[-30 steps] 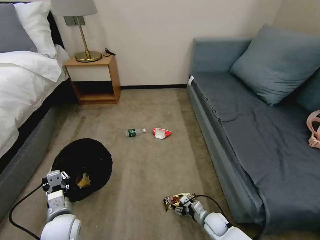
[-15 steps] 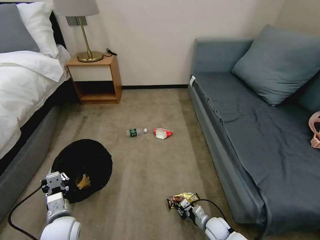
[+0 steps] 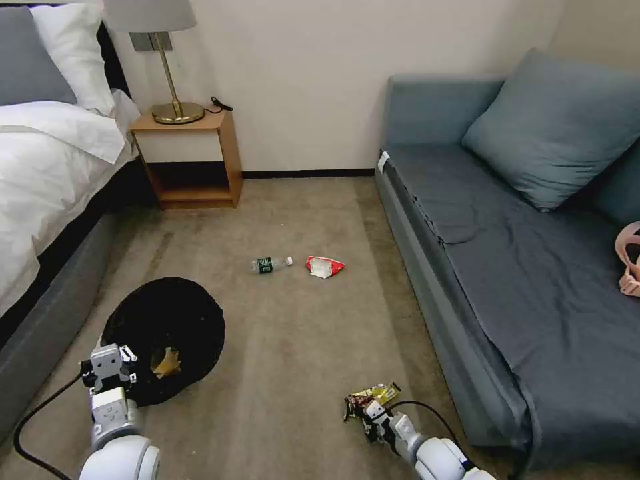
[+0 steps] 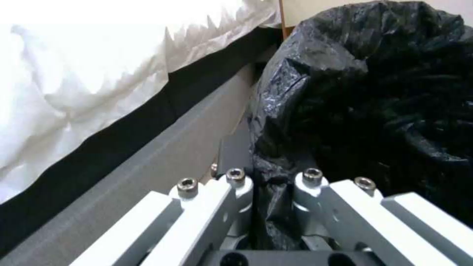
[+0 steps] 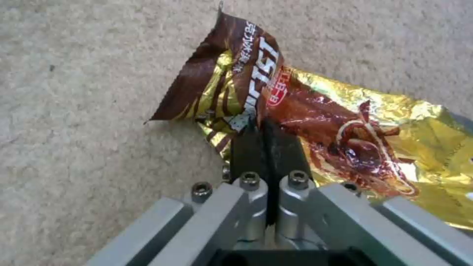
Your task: Pick up the trash bin, then pick up the garbage on the floor and place it into the trash bin.
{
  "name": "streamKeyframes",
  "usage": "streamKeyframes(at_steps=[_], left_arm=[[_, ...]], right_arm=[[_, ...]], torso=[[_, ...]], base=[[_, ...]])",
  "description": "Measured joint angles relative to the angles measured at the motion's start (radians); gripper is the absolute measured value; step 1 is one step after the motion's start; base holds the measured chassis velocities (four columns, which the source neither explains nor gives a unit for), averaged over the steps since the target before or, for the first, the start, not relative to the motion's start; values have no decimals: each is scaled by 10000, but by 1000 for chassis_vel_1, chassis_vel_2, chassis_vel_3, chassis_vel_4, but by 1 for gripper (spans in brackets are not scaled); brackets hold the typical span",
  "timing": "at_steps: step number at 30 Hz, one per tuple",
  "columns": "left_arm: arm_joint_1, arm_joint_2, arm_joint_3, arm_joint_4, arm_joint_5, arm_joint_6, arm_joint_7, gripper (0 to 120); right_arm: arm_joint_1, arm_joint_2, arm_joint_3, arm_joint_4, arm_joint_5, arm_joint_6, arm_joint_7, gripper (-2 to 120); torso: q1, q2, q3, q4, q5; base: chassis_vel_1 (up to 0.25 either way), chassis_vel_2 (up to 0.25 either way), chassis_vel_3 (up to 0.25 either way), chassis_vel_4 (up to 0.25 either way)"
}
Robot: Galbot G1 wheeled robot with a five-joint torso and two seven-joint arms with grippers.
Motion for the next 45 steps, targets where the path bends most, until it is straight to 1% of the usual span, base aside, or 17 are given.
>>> streamKeyframes(at_steps=[5, 11, 19, 23, 24, 25, 28, 29, 31, 33, 34, 35, 36, 37, 40, 41, 45], left_arm=[[34, 6, -1, -1, -6, -38, -2, 4], [87, 17, -6, 0, -27, -104, -6, 4], [107, 29, -1, 14, -40, -136, -11, 4], [104, 36, 13, 57, -43, -153, -13, 4], [90, 45, 18, 70, -43, -153, -13, 4], [90, 45, 18, 70, -43, -153, -13, 4], [55, 59, 20, 90, -46, -153, -14, 4], [55, 59, 20, 90, -46, -153, -14, 4], [31, 86, 21, 102, -49, -144, -14, 4], [9, 98, 20, 130, -56, -129, -14, 4], [9, 98, 20, 130, -56, -129, -14, 4], [3, 99, 19, 141, -58, -127, -14, 4], [-27, 100, 17, 199, -65, -122, -15, 4], [-27, 100, 17, 199, -65, -122, -15, 4], [-57, 96, 39, 286, -67, -122, -15, 4], [-57, 96, 39, 286, -67, -122, -15, 4], [-109, 76, 64, 369, -67, -122, -15, 4]], right_arm=[[-77, -13, 151, 315, -26, -21, -1, 0], [-181, -66, 374, 934, -2, -3, -47, 0], [-281, 13, 484, 980, -52, 117, -59, 0], [-370, 58, 596, 918, -441, 334, 100, 1], [-435, 8, 625, 919, -639, 394, 150, 5], [-435, 8, 625, 919, -639, 394, 150, 5], [-617, -137, 625, 1027, -802, 269, 286, 19], [-617, -137, 625, 1027, -802, 269, 286, 19], [-757, -311, 582, 1173, -894, 179, 324, 30], [-819, -437, 556, 1270, -1009, 157, 350, 37], [-819, -437, 556, 1270, -1009, 157, 350, 37], [-831, -470, 554, 1289, -1065, 157, 356, 41], [-851, -557, 553, 1326, -1291, 171, 380, 48], [-851, -557, 553, 1326, -1291, 171, 380, 48], [-857, -629, 560, 1338, -1449, 193, 406, 62], [-857, -629, 560, 1338, -1449, 193, 406, 62], [-941, -658, 562, 1333, -1481, 230, 409, 82]], torso=[[0, 0, 1, -3, -2], [0, 0, 0, 1, 0], [0, 0, 0, 1, 2], [1, -1, -1, 2, 2], [0, 0, 0, 3, 2], [0, 0, 0, 3, 2], [0, 0, 0, 2, 2], [0, 0, 0, 2, 2], [0, 0, -1, 2, 3], [0, 0, -1, 2, 3], [0, 0, -1, 2, 3], [0, 0, -1, 2, 2], [0, 1, -1, 2, 2], [0, 1, -1, 2, 2], [0, 1, -1, 3, 2], [0, 1, -1, 3, 2], [0, 2, -1, 2, 3]], base=[[0, 0, 0, 0], [0, 0, 0, 0], [0, 0, 0, 0], [0, 0, 0, 0], [0, 0, 0, 0], [0, 0, 0, 0], [0, 0, 0, 0], [0, 0, 0, 0], [0, 0, 0, 0], [0, 0, 0, 0], [0, 0, 0, 0], [0, 0, 0, 0], [0, 0, 0, 0], [0, 0, 0, 0], [0, 0, 0, 0], [0, 0, 0, 0], [0, 0, 0, 0]])
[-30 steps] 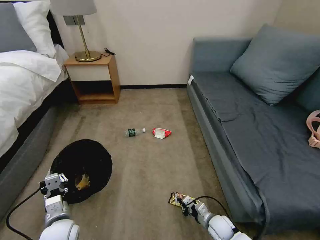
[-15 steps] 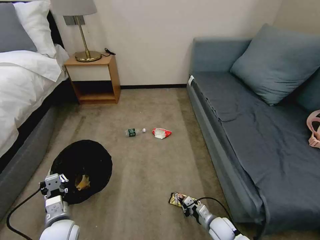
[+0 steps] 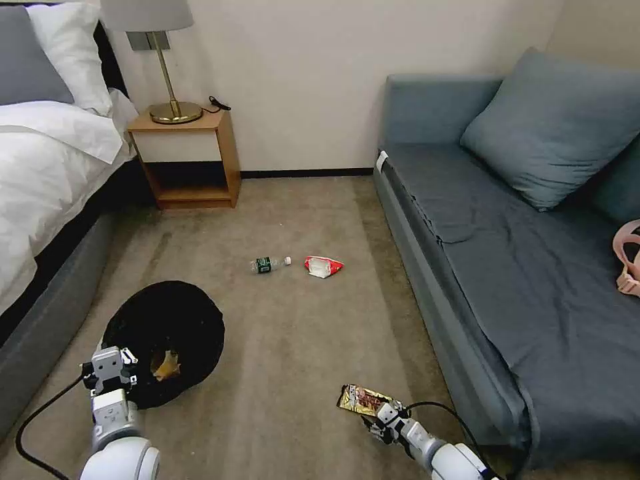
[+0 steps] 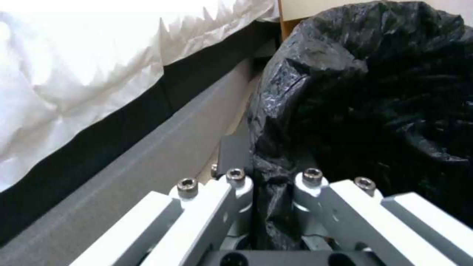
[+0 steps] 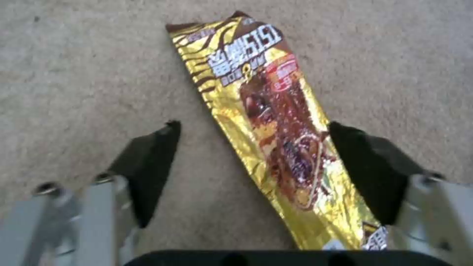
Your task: Pick up the trash bin, then pick up the garbage on the floor and place it into the trash bin.
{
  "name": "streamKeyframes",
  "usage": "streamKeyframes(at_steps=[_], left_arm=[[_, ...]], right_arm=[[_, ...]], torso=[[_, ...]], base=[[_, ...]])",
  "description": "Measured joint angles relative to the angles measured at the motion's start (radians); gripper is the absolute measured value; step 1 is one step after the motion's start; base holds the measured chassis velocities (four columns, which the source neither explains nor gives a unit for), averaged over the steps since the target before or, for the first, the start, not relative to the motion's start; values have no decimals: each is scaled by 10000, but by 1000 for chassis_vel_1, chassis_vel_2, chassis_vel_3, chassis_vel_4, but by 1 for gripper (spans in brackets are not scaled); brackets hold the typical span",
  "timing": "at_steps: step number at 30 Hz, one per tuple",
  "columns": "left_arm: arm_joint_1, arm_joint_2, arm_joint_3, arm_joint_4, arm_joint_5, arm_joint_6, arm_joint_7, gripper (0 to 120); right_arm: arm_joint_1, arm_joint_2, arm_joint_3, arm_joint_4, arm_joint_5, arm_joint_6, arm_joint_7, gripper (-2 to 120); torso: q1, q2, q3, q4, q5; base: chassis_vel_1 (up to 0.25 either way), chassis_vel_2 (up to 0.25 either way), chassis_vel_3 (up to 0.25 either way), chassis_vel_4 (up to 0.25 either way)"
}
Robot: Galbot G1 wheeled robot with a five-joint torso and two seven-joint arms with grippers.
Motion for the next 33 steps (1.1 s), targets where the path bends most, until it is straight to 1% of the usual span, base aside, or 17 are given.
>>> streamKeyframes(at_steps=[1, 4, 7, 20, 33], left_arm=[[0, 0, 0, 0, 0, 0, 0, 4], [-5, -11, 5, 25, 0, 0, 0, 4], [-5, -21, 5, 39, 3, 0, 0, 4], [53, -77, 18, 74, 28, -46, 0, 4], [61, -76, 33, 159, 36, -153, 0, 4]], right_arm=[[0, 0, 0, 0, 0, 0, 0, 82], [-20, -12, 8, -123, -28, 76, -1, 96], [36, -10, 28, -254, -15, 128, -1, 99], [578, 105, 132, -1123, 425, 274, 0, 100], [936, 304, 136, -1707, 573, 468, -102, 100]], torso=[[0, 0, 0, 0, 0], [0, 0, 0, 0, 0], [0, -1, 0, 0, 0], [0, 0, 0, 0, -1], [0, 1, -1, -1, -3]], base=[[0, 0, 0, 0], [0, 0, 0, 0], [0, 0, 0, 0], [0, 0, 0, 0], [0, 0, 0, 0]])
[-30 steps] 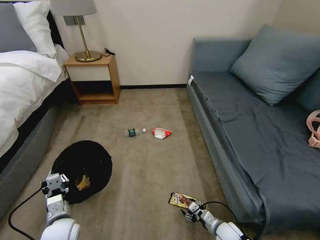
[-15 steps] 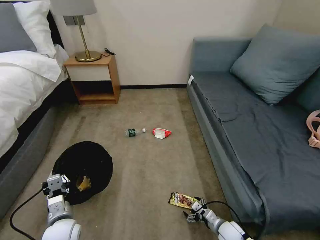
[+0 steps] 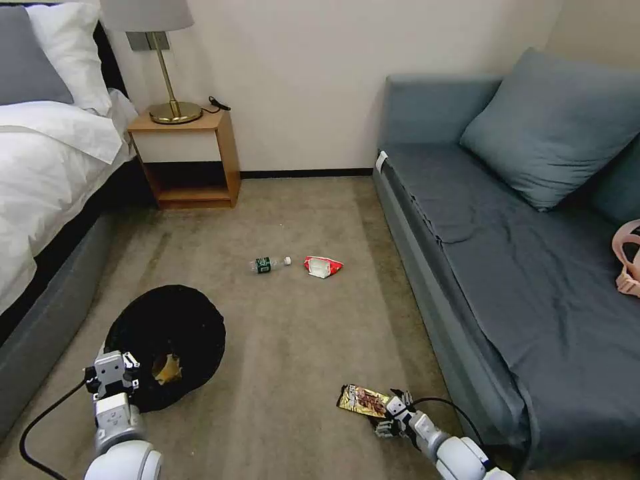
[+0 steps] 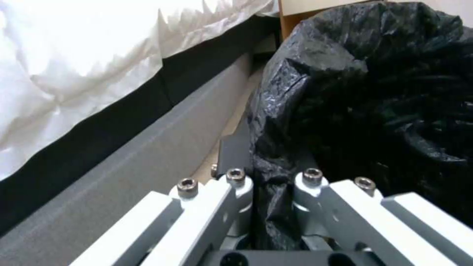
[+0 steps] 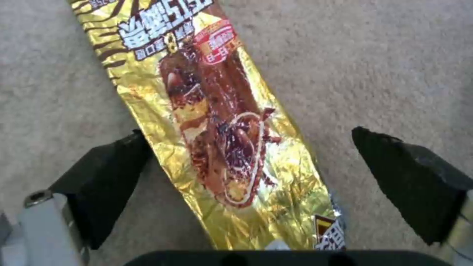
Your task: Pick up the trash bin, then pick up the garbage on the floor and place it into the trash bin.
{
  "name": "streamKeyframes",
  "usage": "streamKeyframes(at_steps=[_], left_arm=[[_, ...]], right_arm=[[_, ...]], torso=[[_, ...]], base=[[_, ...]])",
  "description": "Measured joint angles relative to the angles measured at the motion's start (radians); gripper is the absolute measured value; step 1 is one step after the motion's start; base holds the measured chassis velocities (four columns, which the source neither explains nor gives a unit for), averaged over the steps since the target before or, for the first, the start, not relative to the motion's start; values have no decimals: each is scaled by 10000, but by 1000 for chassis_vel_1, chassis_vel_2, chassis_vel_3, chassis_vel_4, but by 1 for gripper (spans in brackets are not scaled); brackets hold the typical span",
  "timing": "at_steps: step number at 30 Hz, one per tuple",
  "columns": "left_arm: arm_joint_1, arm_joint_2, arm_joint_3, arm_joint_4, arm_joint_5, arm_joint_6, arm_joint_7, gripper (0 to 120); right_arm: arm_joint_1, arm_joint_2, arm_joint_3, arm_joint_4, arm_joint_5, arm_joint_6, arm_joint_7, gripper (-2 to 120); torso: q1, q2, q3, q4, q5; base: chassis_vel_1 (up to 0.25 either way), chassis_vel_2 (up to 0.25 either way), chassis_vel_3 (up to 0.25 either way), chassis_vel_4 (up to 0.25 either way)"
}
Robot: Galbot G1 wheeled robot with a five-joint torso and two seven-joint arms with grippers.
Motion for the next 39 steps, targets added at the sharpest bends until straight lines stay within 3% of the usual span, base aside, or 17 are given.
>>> streamKeyframes(at_steps=[12, 31, 39], left_arm=[[-15, -64, 98, 12, 118, -1, 0, 4], [-84, -133, 168, 32, 219, 47, 9, 4], [-107, -169, 195, 35, 229, 53, 16, 4]], right_arm=[[259, 41, 93, -400, 84, 188, -120, 95], [532, 198, -118, -988, 86, 378, -261, 53], [536, 191, -148, -1009, 83, 408, -309, 33]], torso=[[0, 0, 0, 6, 7], [-1, 4, -2, -6, -6], [0, 1, 0, 7, 10]], base=[[0, 0, 0, 0], [0, 0, 0, 0], [0, 0, 0, 0]])
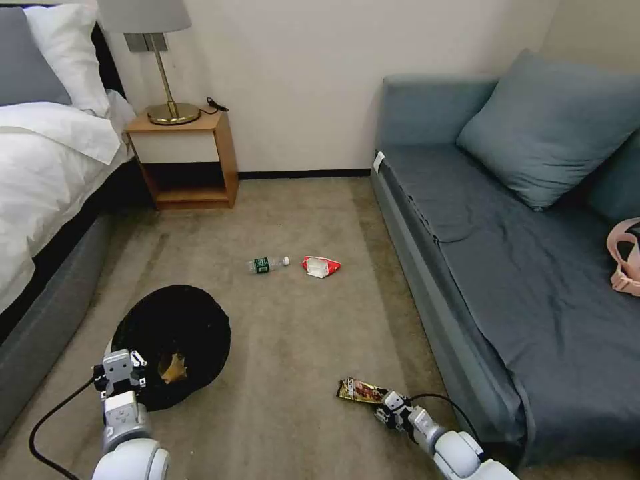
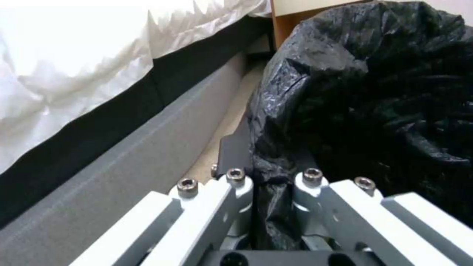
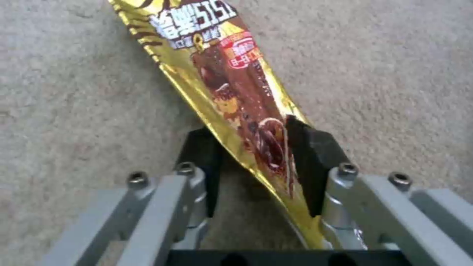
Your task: Pick up the trash bin, then pick up the garbage on the floor and place it into the trash bin.
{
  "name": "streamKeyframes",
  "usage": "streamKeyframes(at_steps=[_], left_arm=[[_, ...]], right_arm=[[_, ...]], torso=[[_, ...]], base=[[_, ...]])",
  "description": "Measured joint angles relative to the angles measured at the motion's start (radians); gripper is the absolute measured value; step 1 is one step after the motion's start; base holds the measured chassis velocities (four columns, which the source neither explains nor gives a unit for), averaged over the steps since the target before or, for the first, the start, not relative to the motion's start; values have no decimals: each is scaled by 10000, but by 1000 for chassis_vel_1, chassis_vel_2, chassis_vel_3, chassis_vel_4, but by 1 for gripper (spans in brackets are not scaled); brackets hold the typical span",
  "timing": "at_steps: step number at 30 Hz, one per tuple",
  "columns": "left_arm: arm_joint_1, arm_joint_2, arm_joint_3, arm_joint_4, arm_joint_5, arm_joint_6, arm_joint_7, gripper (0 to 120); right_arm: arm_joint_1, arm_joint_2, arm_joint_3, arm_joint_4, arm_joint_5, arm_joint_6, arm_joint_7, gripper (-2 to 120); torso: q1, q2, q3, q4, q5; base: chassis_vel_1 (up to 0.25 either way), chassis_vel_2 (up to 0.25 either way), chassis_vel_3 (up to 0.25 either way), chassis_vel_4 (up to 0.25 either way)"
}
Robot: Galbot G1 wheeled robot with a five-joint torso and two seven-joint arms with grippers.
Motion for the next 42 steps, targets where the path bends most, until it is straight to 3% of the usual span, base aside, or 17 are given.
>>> streamKeyframes(at_steps=[8, 9, 10, 11, 13, 16, 32, 36, 42], left_arm=[[3, -17, -6, 12, 13, -5, -4, 4], [3, -20, -5, 23, 13, -11, -3, 4], [3, -20, -5, 23, 13, -11, -3, 4], [-1, -19, -11, 22, 14, -14, -1, 4], [-11, -15, -12, 22, 14, -19, 1, 4], [-22, -2, -15, 22, 11, -19, 6, 4], [-168, -7, 34, 46, 22, 73, 11, 4], [-219, -29, 63, -19, 58, 160, 12, 4], [-394, -149, 180, -111, 346, 173, -4, 4]], right_arm=[[-11, -233, 50, 288, 87, -45, 31, 14], [-48, -284, 67, 394, 107, -98, 47, 8], [-48, -284, 67, 394, 107, -98, 47, 8], [-69, -322, 65, 484, 125, -136, 63, 0], [-76, -353, 43, 623, 131, -176, 75, 0], [-76, -363, 5, 751, 132, -179, 75, 0], [329, -738, -152, 1745, 448, -349, 54, 0], [743, -824, -292, 2059, 702, -541, 55, 0], [2404, -639, -1205, 2539, 1710, -1032, 173, 0]], torso=[[0, -5, 2, 7, 6], [1, -6, 4, -3, -16], [1, -6, 4, -3, -16], [1, -6, 4, -8, 1], [1, -7, 4, -14, -21], [1, -6, 4, -10, -4], [2, -5, 2, -7, -8], [1, -4, 2, -7, -8], [1, -3, 2, -7, -7]], base=[[0, 0, 0, 0], [0, 0, 0, 0], [0, 0, 0, 0], [0, 0, 0, 0], [0, 0, 0, 0], [0, 0, 0, 0], [0, 0, 0, 0], [0, 0, 0, 0], [0, 0, 0, 0]])
